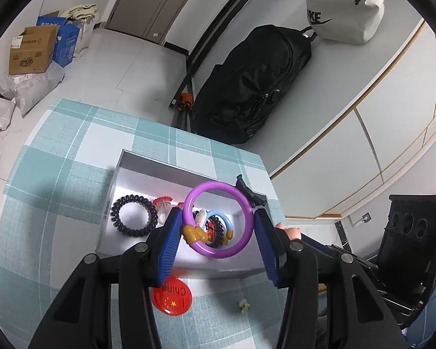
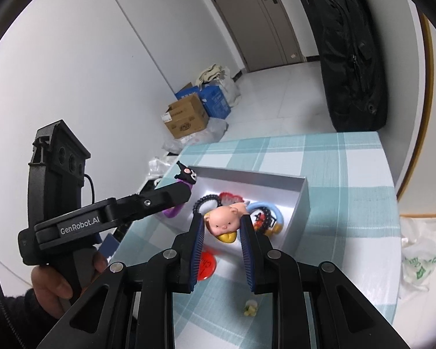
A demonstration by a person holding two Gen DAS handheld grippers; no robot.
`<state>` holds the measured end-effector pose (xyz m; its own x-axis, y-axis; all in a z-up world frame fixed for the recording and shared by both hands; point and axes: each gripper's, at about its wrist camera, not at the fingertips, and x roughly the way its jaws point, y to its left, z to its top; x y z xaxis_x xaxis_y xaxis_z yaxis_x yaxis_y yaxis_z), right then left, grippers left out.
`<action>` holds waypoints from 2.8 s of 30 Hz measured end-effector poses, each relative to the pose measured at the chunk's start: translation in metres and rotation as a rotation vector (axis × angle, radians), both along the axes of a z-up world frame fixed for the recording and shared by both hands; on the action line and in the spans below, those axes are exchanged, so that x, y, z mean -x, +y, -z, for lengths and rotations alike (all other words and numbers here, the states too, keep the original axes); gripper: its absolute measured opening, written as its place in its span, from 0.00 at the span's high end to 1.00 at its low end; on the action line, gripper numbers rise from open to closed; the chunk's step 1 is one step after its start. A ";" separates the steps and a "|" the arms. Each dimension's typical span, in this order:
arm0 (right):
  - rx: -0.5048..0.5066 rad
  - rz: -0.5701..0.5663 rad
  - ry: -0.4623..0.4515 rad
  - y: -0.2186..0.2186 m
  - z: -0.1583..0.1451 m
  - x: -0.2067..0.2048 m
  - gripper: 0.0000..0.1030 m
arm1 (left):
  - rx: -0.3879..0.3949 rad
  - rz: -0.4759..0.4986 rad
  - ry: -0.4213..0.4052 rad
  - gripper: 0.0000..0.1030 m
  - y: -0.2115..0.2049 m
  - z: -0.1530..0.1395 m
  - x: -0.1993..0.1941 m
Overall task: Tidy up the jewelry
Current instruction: 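Lower purple ring and pig into the box and open both tools, then withdraw both tools and lower the right tool onto the yellow charm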
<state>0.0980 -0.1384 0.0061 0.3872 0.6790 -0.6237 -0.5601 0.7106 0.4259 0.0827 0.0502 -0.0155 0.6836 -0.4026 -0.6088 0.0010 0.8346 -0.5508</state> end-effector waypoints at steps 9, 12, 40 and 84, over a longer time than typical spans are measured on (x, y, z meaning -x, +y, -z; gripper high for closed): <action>-0.011 0.043 0.033 -0.003 0.007 -0.024 0.77 | -0.039 0.004 0.043 0.57 -0.006 0.009 -0.018; -0.019 0.056 0.012 -0.004 0.006 -0.027 0.77 | -0.050 0.013 0.047 0.57 -0.009 0.009 -0.020; -0.011 0.120 0.052 0.003 0.019 -0.046 0.73 | -0.042 0.080 0.089 0.57 -0.021 0.018 -0.035; 0.335 0.020 0.031 0.001 0.047 0.029 0.11 | -0.359 -0.089 0.014 0.24 -0.004 0.011 0.063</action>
